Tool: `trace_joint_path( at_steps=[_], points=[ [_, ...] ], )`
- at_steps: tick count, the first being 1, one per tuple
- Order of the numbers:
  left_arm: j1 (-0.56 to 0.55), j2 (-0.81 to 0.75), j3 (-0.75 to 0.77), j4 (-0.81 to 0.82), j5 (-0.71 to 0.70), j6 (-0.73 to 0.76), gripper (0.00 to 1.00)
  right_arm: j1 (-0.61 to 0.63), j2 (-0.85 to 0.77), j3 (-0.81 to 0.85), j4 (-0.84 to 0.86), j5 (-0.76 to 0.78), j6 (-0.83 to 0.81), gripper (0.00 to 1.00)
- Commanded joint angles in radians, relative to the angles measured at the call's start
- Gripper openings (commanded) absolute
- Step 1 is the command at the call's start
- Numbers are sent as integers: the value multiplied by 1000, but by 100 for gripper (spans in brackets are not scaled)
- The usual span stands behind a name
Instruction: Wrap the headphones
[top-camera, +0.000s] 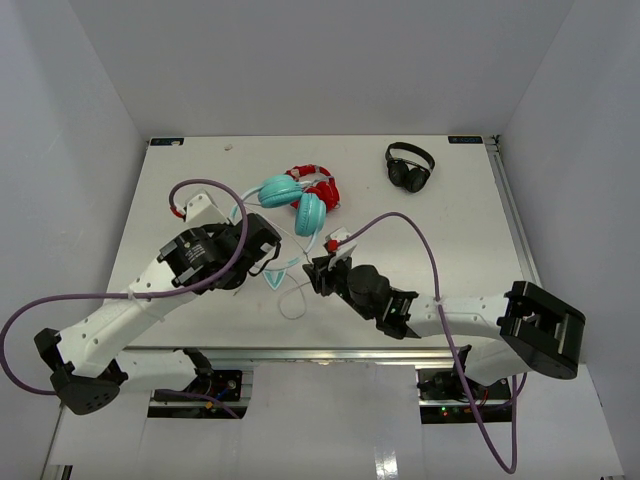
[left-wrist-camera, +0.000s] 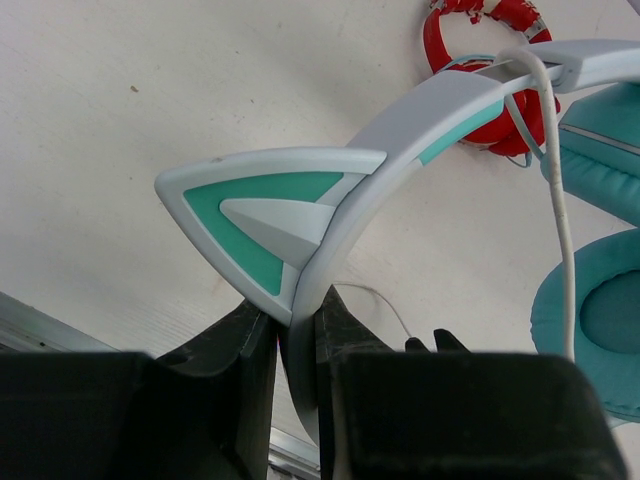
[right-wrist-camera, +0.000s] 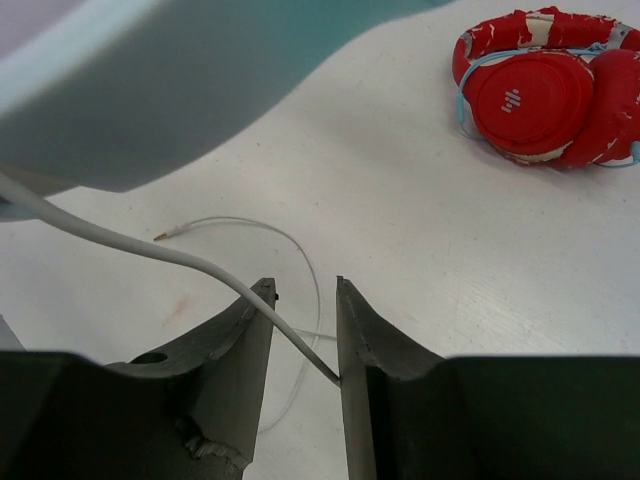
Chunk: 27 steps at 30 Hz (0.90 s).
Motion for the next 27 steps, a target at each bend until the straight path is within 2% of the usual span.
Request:
trace_joint_path(
  at_steps=[1,8,15,19,27],
  points=[
    [-5,-15,47,-1,-16,-42,0,10,6,-37,187,-3,-71,42],
    [-5,-36,39,24,13,-36,0,20,16,-123,404,-37,-176,58],
    [-5,-73,51,43,32,-20,0,20,26,-187,542,-51,-281,58],
    [-5,-77,56,49,40,-19,0,20,53,-222,671,-150,-315,57],
    [-5,-89,47,60,43,-17,0,21,126,-239,799,-263,-339,57]
  ],
)
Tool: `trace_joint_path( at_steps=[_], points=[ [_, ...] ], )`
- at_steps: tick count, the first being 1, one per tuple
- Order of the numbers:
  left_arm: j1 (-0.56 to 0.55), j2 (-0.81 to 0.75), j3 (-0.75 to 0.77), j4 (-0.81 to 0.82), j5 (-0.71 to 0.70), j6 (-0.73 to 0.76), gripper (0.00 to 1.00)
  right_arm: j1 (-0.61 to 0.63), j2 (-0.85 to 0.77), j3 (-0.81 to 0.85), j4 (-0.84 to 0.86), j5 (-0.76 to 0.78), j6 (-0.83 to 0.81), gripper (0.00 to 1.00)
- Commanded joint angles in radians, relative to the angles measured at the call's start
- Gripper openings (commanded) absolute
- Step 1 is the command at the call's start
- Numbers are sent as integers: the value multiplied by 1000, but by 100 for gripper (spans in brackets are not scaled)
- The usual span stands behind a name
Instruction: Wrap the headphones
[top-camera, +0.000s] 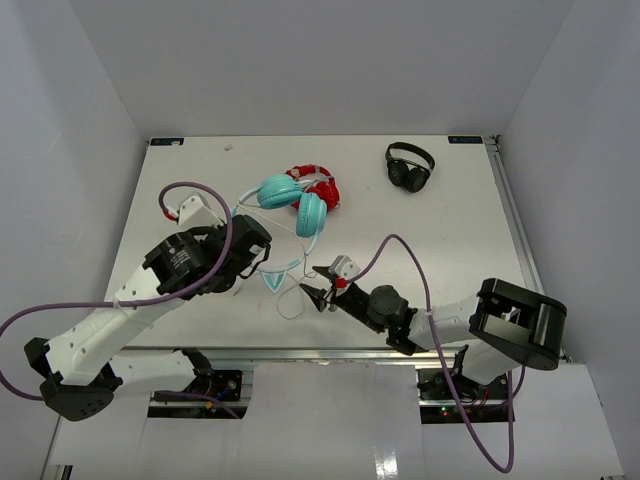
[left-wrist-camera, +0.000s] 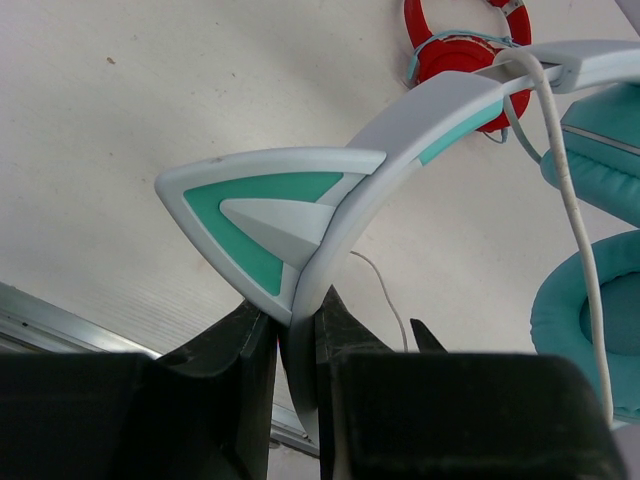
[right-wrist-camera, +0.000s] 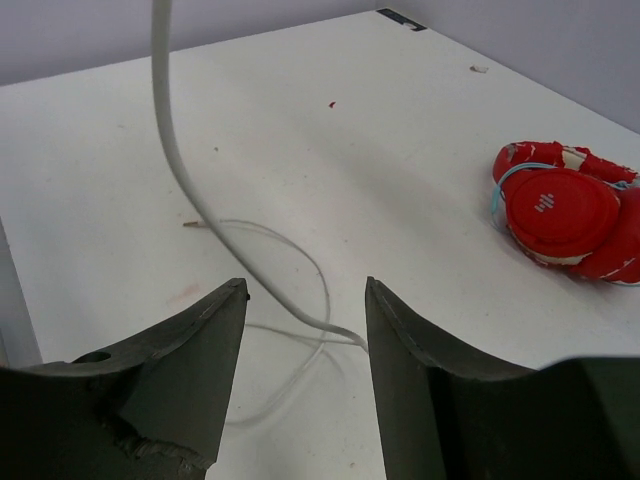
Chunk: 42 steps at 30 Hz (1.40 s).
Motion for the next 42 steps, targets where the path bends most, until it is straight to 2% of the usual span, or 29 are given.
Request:
trace_joint_path(
  at_steps=[1,8,12,21,22,24,26,28,32,37,40,42],
  points=[
    [-5,-40,38,56,-24,-19,0,6,41,-6,257,-90,-45,57],
    [-5,-44,20,85,-12,-16,0,6,121,31,355,-113,-73,58],
    [-5,-57,4,106,9,-8,0,5,155,69,352,-100,-105,58],
    [-5,-109,-34,148,40,7,0,-7,238,136,395,-76,-112,53],
    [-5,-113,-38,151,43,5,0,-11,250,142,406,-72,-93,51],
    [-5,-128,-56,173,60,14,0,-16,264,172,412,-57,-74,40],
    [-5,-153,-69,191,72,29,0,-21,276,189,418,-30,-53,21],
    [-5,-183,-76,199,81,42,0,-32,280,199,425,-18,-8,8],
    [-5,-273,-123,327,143,186,0,-63,273,188,414,1,54,8],
    [-5,-398,-198,478,227,305,0,-143,275,141,416,-50,193,8],
    [-5,-414,-193,501,274,378,0,-171,283,127,428,-68,215,8],
    [-5,-420,-200,540,327,498,0,-187,273,122,426,-77,220,8]
  ],
)
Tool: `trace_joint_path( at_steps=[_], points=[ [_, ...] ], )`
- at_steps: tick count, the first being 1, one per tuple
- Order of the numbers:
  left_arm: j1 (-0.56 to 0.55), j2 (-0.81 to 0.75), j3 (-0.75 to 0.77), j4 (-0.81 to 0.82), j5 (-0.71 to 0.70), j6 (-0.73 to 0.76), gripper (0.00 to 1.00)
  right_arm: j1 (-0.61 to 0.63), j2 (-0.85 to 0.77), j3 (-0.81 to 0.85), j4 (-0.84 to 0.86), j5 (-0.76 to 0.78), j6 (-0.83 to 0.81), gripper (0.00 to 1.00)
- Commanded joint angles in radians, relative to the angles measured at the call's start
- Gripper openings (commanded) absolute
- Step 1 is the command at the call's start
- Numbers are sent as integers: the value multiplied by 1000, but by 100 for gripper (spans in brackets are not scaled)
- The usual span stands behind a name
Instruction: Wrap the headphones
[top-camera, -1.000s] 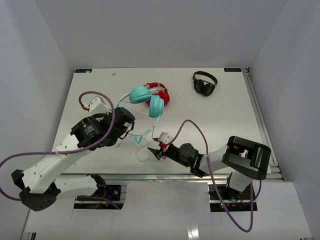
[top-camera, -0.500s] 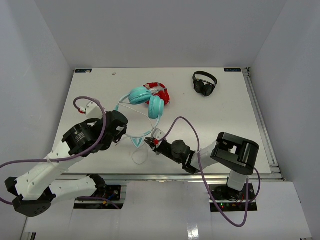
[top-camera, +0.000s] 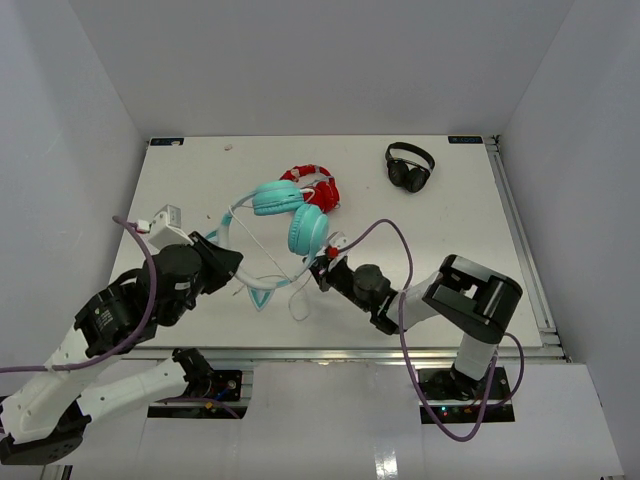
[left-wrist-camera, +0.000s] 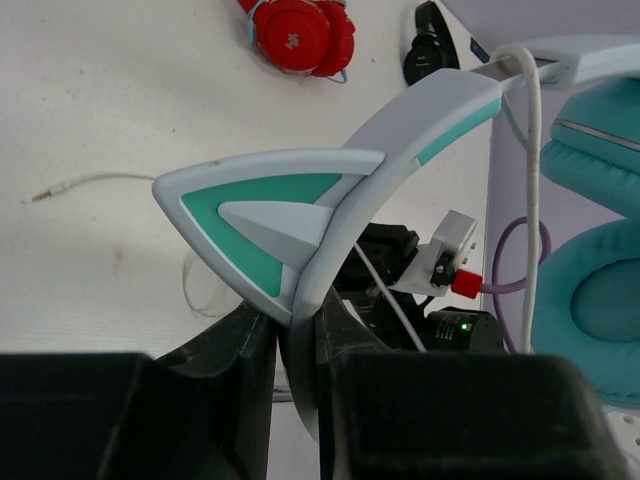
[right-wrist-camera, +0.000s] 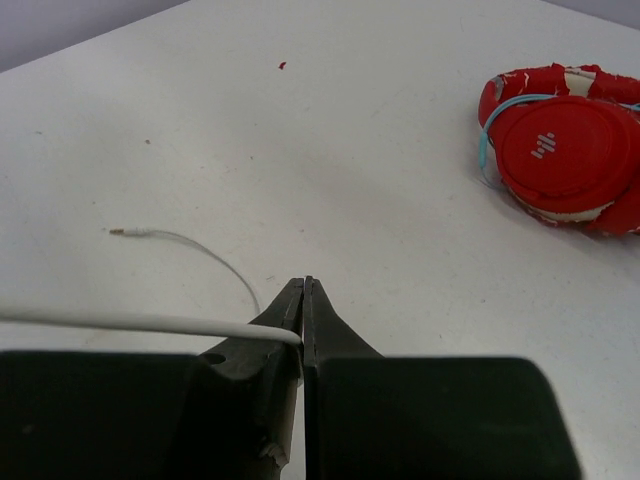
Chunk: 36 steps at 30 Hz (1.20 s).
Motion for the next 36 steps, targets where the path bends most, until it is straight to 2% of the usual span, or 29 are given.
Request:
trace_joint_path(
  at_steps=[1,4,9,12,20,24,27,30,36],
  points=[
    [-5,-19,1,229,159,197,0,-33,-5,-24,366,-9,71,8],
    [-5,-18,-39,335,365,373,0,-56,-39,-24,318,-17,78,8],
    [-5,42,-84,388,614,534,0,-98,-98,-1,230,4,90,8],
    [-5,71,-112,391,668,585,0,-126,-147,6,176,18,94,8],
    [-5,89,-146,359,713,688,0,-195,-335,29,9,23,71,8],
    [-5,124,-114,278,608,716,0,-221,-416,25,-79,21,44,8],
    [-5,167,-93,228,547,755,0,-251,-477,46,-197,-69,18,8],
    [-5,225,-86,206,538,795,0,-257,-492,121,-407,-140,-37,8],
    [-5,327,-67,154,479,837,0,-280,-510,195,-547,-264,-47,8]
  ],
)
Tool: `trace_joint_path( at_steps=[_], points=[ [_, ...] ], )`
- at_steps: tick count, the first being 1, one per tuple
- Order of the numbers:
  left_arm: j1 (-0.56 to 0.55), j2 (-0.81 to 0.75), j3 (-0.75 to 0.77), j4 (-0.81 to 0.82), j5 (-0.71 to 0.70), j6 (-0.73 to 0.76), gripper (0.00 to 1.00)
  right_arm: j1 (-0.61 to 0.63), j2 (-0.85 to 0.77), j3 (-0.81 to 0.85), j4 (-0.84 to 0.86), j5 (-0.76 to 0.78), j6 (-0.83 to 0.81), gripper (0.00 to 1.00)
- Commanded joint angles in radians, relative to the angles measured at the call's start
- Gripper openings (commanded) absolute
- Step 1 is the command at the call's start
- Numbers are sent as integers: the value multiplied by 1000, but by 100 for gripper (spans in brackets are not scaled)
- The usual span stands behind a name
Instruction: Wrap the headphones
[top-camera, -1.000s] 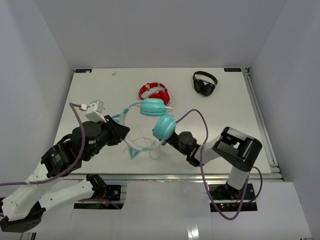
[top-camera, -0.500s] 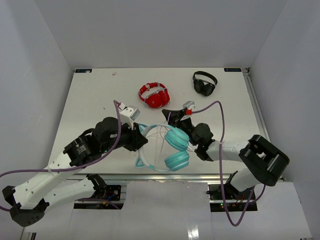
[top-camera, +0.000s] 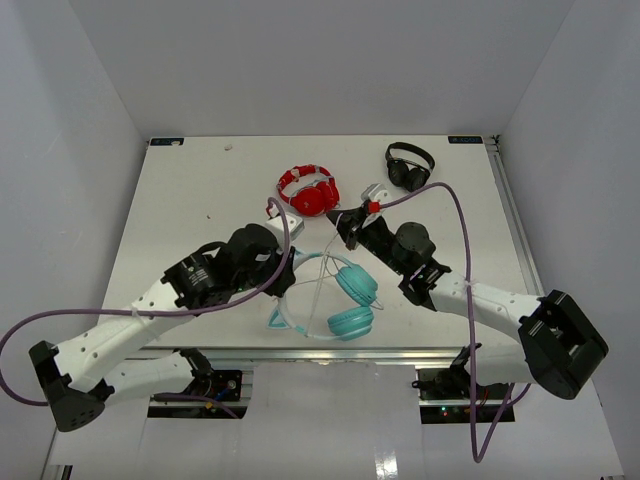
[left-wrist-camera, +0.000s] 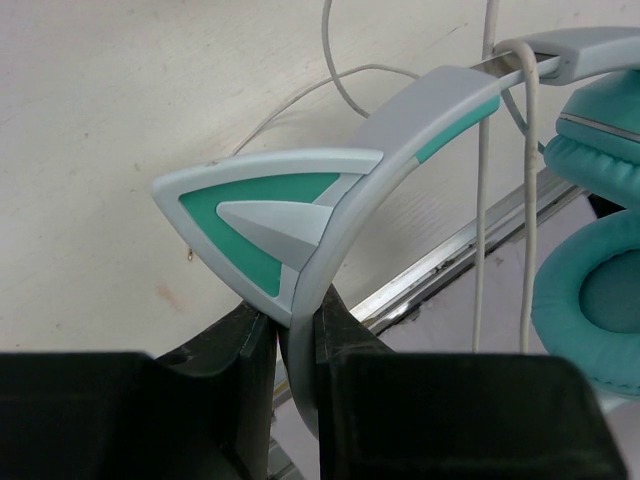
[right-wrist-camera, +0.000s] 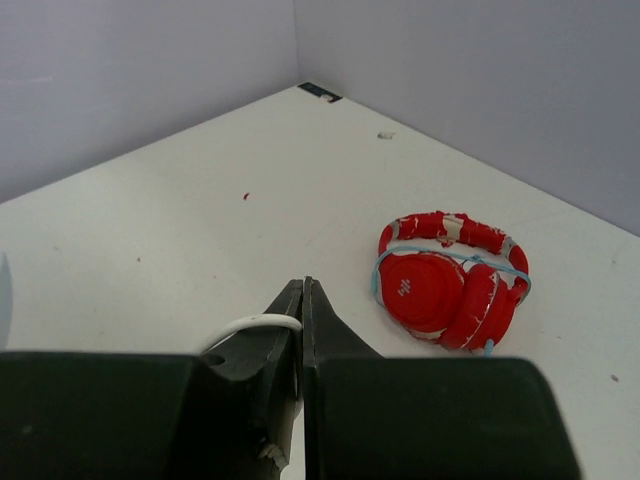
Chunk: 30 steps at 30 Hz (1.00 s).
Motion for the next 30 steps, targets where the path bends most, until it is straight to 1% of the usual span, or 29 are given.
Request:
trace_joint_path(
  at_steps=[1,7,13,16,24,30],
  points=[
    [-8,41,52,-109,-14,58,0,-43,-33,92,-144,-70,-52,8],
    [-8,76,96,-179,-131,69,0,-70,-23,193,-331,-147,-92,8],
    [-9,161,129,-247,-232,67,0,-80,50,337,-580,-351,-113,8],
    [-10,202,129,-266,-303,52,0,-81,105,422,-664,-404,-98,8],
    [-11,249,154,-315,-505,-47,0,-108,169,477,-692,-614,-44,8],
    [-11,309,193,-401,-624,-134,0,-112,191,517,-740,-645,-9,8]
  ],
)
